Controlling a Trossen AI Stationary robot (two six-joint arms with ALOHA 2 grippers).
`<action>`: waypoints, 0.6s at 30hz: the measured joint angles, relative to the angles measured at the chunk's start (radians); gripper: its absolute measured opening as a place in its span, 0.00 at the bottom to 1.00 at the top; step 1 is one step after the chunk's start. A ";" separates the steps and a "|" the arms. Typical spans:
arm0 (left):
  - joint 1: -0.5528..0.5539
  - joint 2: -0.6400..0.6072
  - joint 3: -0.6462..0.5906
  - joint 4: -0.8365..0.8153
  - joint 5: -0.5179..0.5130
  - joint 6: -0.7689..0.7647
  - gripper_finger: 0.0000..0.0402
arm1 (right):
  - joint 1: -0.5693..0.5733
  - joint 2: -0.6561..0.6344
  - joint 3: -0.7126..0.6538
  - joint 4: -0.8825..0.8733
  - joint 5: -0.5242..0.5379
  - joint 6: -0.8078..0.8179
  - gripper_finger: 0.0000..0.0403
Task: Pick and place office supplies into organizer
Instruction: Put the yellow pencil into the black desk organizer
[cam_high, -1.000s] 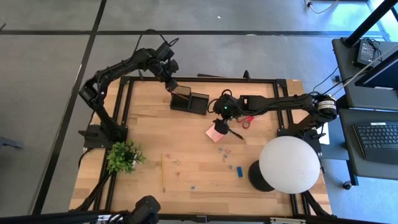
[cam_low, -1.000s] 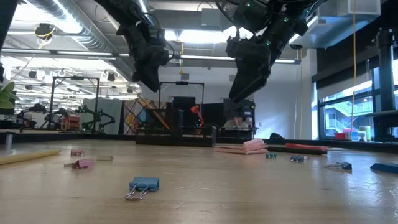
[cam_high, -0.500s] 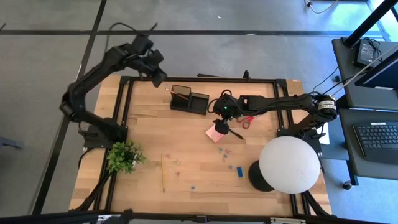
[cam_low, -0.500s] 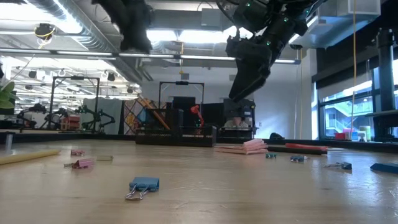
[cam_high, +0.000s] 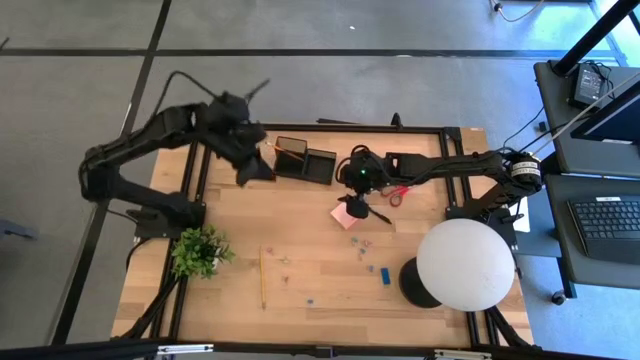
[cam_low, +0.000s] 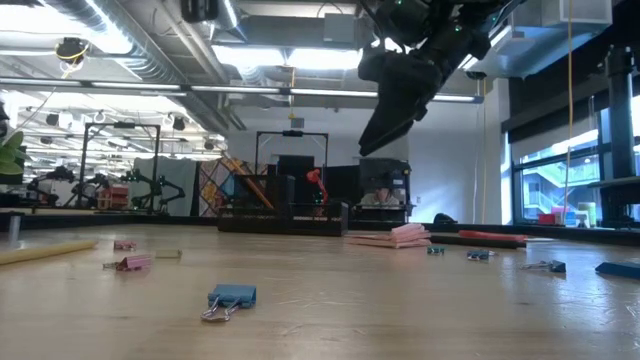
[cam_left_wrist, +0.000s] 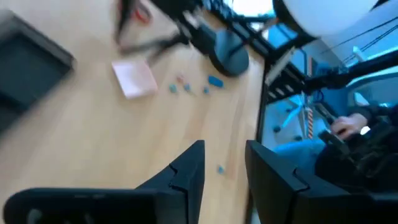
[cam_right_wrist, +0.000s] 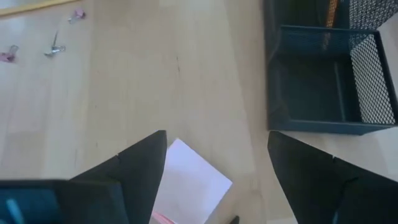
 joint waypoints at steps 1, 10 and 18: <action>-0.048 0.007 0.000 -0.003 -0.030 -0.045 0.27 | 0.000 0.000 0.000 0.000 0.000 -0.008 0.70; -0.378 0.151 0.000 -0.097 -0.179 -0.647 0.25 | 0.000 0.000 0.000 0.000 0.000 -0.042 0.70; -0.567 0.379 0.000 -0.104 -0.170 -1.088 0.25 | -0.001 0.000 0.000 0.020 0.000 -0.094 0.70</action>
